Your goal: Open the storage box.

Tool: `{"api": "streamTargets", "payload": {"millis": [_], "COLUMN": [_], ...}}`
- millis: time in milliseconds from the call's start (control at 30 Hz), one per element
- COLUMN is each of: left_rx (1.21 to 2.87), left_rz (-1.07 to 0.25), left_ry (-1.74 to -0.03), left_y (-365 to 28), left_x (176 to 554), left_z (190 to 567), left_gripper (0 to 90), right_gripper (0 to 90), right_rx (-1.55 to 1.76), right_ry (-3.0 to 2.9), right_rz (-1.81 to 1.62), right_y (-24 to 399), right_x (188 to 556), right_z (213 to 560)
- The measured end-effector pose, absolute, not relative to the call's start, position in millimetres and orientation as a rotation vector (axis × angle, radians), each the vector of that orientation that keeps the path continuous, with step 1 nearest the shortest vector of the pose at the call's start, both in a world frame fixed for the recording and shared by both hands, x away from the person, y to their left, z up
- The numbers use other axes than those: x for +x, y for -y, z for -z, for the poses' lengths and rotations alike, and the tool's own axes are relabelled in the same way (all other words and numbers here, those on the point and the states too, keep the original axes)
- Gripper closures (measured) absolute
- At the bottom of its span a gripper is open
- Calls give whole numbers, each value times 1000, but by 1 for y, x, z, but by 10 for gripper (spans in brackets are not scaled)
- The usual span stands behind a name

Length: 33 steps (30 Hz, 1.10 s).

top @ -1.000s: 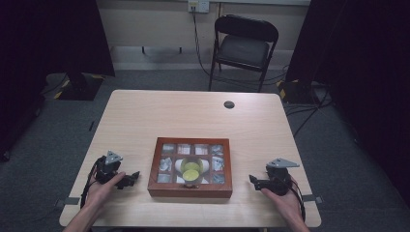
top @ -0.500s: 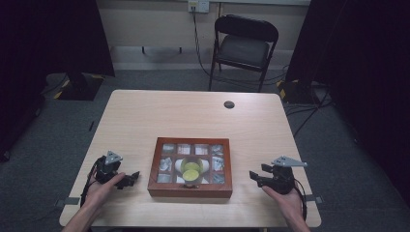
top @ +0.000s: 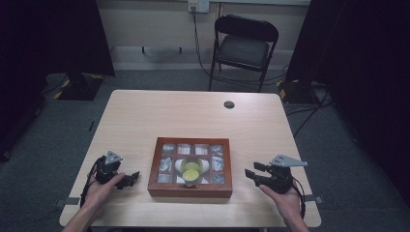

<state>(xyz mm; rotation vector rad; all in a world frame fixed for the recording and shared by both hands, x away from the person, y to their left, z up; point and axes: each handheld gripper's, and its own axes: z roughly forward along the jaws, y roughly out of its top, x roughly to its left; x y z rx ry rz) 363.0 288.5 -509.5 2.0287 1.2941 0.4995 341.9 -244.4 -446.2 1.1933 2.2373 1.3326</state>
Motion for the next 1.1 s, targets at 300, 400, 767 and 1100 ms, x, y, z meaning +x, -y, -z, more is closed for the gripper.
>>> {"api": "streamTargets", "payload": {"millis": [300, 400, 767, 1100], "left_rx": [2031, 2034, 2039, 2037], "left_rz": [-499, -498, -500, -501], "left_ry": [-1293, -1291, -1289, -1290], "left_y": [-289, -289, -289, -289], "left_x": [363, 363, 363, 362], "left_z": [509, 509, 509, 509], "left_gripper": [0, 0, 0, 0], "right_gripper": [533, 547, 575, 607], "right_rx": [1113, 1104, 1058, 982], "right_ry": [-2308, -2336, -2392, -2481], "right_rz": [-1401, -1408, -1477, -1469], "right_y": [230, 225, 203, 174], "right_x": [338, 336, 336, 339], "right_z": [435, 433, 420, 412]}}
